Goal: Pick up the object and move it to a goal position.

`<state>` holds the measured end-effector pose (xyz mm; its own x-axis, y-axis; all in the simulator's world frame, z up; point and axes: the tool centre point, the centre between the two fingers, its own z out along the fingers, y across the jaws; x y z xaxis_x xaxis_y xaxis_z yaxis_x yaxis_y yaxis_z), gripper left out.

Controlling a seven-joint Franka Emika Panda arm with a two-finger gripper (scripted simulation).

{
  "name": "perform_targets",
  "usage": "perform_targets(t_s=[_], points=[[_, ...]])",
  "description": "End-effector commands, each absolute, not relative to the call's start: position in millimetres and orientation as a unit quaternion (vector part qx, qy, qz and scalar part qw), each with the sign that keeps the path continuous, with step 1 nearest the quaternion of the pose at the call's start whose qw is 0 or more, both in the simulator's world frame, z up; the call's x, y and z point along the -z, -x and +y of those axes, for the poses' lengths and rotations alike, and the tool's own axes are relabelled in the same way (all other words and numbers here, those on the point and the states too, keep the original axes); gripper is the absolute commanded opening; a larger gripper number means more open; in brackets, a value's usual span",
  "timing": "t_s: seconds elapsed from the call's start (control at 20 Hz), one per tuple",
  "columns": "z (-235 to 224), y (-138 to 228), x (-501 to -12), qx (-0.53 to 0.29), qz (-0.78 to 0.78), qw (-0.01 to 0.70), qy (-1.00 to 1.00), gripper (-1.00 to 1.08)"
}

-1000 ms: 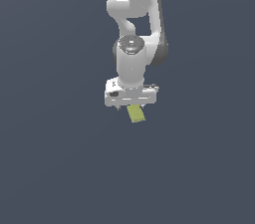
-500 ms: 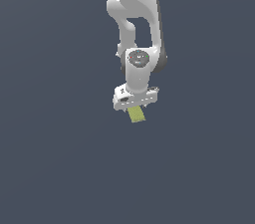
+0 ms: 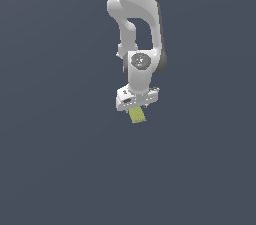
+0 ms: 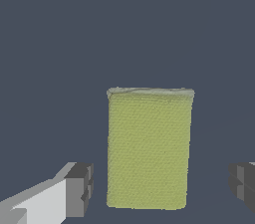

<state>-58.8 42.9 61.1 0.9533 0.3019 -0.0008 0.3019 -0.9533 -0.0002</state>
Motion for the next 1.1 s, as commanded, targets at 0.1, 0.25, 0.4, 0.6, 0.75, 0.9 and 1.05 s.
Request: perform_targets(t_s=[0.1, 0.25, 0.4, 0.6, 0.75, 0.9, 1.05], points=[[42.9, 59.1, -54.1, 0.0, -0.153, 0.0, 0.988, 1.0], [42.7, 59.7, -42.5, 0.0, -0.153, 0.0, 0.988, 1.0], [43.1, 60.4, -27.5, 0.0, -0.154, 0.0, 0.988, 1.0], [43.0, 60.4, -14.4, 0.0, -0.155, 0.0, 0.988, 1.0], [43.2, 60.0, -10.7, 0.0, -0.155, 0.0, 0.988, 1.0], [43.2, 59.9, -10.5, 0.0, -0.155, 0.0, 0.988, -1.0], [43.2, 59.9, -10.5, 0.0, -0.155, 0.0, 0.988, -1.0]])
